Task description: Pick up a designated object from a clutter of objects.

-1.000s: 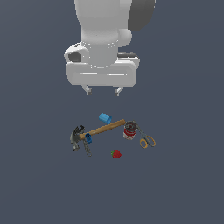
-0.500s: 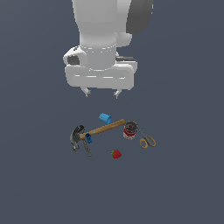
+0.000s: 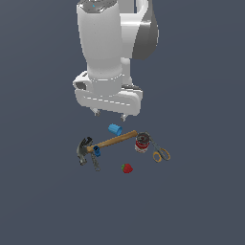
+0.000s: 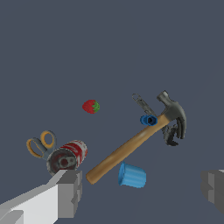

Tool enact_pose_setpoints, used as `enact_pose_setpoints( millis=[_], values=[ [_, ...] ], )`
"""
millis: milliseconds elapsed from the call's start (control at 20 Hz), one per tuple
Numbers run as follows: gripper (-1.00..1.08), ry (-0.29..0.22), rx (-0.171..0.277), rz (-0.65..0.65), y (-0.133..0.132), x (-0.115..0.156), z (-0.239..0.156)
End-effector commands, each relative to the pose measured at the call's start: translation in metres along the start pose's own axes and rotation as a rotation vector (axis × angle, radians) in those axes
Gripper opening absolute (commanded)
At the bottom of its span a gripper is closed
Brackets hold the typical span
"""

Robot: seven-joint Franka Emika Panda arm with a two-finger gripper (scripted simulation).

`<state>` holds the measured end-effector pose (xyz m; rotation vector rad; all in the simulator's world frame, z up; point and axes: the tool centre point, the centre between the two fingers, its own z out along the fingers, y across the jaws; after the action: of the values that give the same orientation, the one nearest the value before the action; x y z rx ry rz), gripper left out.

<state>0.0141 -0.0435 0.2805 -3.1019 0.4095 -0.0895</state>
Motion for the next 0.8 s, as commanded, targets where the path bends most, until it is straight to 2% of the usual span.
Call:
enact_pose_setpoints(
  millis=[0,750],
  values=[
    [1.00,-0.006,0.001,0.068,0.004,-0.001,0.021],
    [1.00,-0.039,-0.016,0.530,0.039,-0.029,0.151]
  ],
)
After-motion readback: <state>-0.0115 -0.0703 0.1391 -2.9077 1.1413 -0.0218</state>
